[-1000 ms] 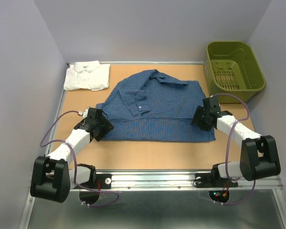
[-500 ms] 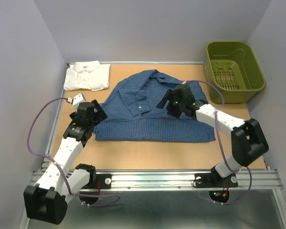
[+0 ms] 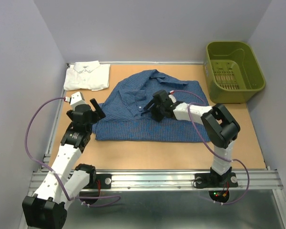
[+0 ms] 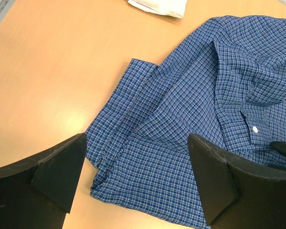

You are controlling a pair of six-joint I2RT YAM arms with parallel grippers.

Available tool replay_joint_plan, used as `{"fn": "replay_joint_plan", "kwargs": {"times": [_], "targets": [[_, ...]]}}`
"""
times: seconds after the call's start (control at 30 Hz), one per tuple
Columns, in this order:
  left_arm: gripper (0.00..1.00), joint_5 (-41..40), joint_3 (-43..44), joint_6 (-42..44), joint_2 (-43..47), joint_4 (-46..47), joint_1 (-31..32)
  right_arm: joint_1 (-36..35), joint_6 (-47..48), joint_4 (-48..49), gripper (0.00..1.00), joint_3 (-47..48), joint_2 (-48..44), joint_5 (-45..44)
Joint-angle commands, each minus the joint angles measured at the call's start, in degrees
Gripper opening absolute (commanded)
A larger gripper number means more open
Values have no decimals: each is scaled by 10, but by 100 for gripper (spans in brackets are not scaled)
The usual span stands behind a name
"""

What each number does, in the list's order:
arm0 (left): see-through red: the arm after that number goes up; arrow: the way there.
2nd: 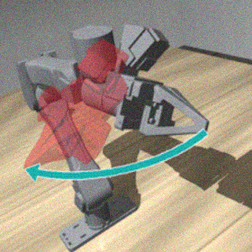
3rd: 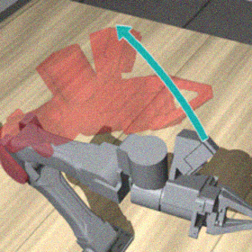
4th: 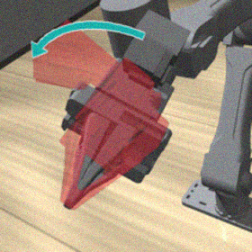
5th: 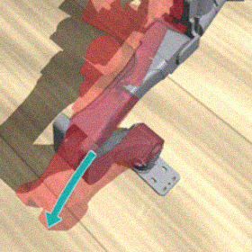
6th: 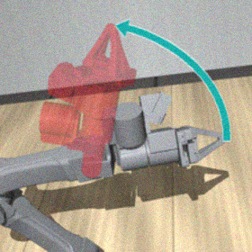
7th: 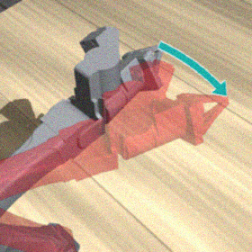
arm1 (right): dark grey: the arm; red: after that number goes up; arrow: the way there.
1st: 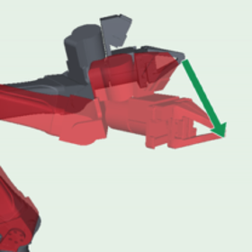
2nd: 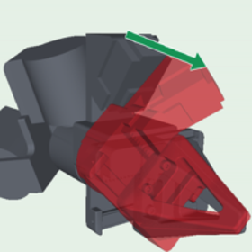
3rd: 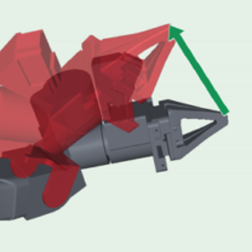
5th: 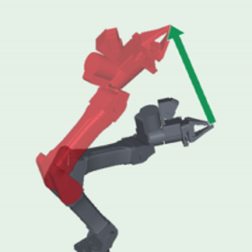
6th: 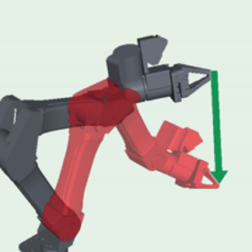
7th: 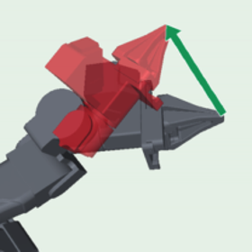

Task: Fold and stack the long sleeve shirts
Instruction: Fold the shirt

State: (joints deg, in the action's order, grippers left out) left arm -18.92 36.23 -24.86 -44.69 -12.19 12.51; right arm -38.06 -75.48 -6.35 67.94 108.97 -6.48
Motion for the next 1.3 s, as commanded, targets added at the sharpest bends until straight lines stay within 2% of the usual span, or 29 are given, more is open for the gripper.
{"fn": "replay_joint_plan", "kwargs": {"times": [0.0,0.73,0.9,0.93,1.13,1.27], "targets": [[99,-17,2,12,5,21,-2,-10,-73,41,71,41,22,-52],[99,-7,-2,8,16,26,-2,-23,-114,44,58,112,92,-85],[99,-6,-3,8,15,25,-2,-23,-115,48,43,121,97,-89],[99,-6,-3,8,15,26,-2,-23,-110,48,37,126,94,-90],[99,-5,-5,7,15,26,-2,-24,-73,48,14,146,67,-103],[99,-4,-4,7,16,27,-2,-24,-50,48,3,163,54,-102]]}}
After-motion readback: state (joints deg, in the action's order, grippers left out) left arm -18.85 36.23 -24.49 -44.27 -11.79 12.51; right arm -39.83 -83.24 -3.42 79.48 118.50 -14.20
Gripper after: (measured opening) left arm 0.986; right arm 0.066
